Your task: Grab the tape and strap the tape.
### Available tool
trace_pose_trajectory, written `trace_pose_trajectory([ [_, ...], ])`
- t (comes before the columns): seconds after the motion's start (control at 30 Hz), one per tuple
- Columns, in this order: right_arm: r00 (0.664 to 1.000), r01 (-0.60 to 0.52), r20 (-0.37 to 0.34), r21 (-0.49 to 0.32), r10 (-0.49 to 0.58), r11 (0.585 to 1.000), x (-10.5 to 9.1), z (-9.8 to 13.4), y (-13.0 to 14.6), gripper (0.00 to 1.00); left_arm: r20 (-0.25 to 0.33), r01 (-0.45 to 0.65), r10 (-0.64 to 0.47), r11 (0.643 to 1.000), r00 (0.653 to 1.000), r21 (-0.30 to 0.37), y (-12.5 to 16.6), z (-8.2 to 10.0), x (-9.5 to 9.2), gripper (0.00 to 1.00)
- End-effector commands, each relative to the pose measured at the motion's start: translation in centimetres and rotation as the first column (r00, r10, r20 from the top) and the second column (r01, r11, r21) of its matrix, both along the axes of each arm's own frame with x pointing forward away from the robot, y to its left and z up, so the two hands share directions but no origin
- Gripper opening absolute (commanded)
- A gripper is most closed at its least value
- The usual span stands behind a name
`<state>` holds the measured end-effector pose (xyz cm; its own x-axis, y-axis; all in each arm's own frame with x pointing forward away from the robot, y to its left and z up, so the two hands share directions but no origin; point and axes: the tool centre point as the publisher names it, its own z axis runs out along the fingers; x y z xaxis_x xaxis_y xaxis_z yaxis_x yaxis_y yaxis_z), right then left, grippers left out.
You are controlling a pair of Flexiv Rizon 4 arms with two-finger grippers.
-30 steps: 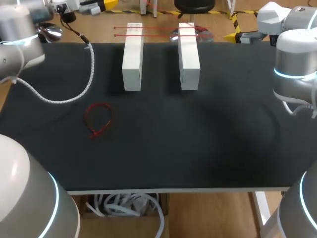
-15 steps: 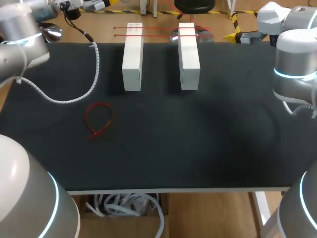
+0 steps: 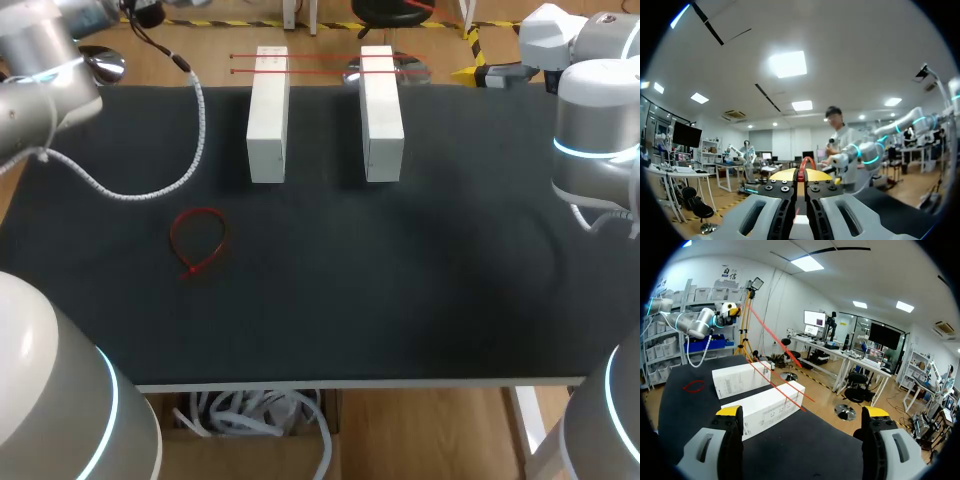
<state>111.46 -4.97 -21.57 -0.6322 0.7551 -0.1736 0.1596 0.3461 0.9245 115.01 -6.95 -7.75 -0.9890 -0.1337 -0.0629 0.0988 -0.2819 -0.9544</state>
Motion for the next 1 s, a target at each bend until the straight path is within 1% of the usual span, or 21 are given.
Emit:
trace_pose_trajectory([
  [0.03, 1.0, 0.0, 0.0, 0.0, 0.0, 1.0, 0.0, 0.0, 0.0, 1.0, 0.022, 0.013, -0.013, 1.0, 1.0, -0.003, 0.2, 0.3, 0.4, 0.0],
  [0.13, 1.0, 0.0, 0.0, 0.0, 0.0, 1.0, 0.0, 0.0, 0.0, 1.0, 0.049, 0.009, -0.008, 1.0, 0.999, -0.004, 0.2, 0.7, 0.2, 0.0],
  [0.37, 1.0, 0.0, 0.0, 0.0, 0.0, 1.0, 0.0, 0.0, 0.0, 1.0, 0.068, 0.002, -0.001, 1.0, 0.998, -0.014, 0.3, 1.4, -0.1, 0.0],
  [0.5, 1.0, 0.0, 0.0, 0.0, 0.0, 1.0, 0.0, 0.0, 0.0, 1.0, 0.051, -0.008, 0.009, 1.0, 0.999, -0.004, 0.3, 1.6, -0.3, 0.0],
  [0.63, 1.0, 0.0, 0.0, 0.0, 0.0, 1.0, 0.0, 0.0, 0.0, 1.0, 0.05, -0.013, 0.012, 1.0, 0.999, 0.013, 0.4, 1.5, -0.4, 0.0],
  [0.9, 1.0, 0.0, 0.0, 0.0, 0.0, 1.0, 0.0, 0.0, 0.0, 1.0, 0.031, 0.015, -0.015, 1.0, 0.999, -0.004, 0.5, 1.3, -0.5, 0.0],
  [1.0, 1.0, 0.0, 0.0, 0.0, 0.0, 1.0, 0.0, 0.0, 0.0, 1.0, 0.039, 0.027, -0.027, 1.0, 0.999, -0.007, 0.5, 1.2, -0.6, 0.0],
])
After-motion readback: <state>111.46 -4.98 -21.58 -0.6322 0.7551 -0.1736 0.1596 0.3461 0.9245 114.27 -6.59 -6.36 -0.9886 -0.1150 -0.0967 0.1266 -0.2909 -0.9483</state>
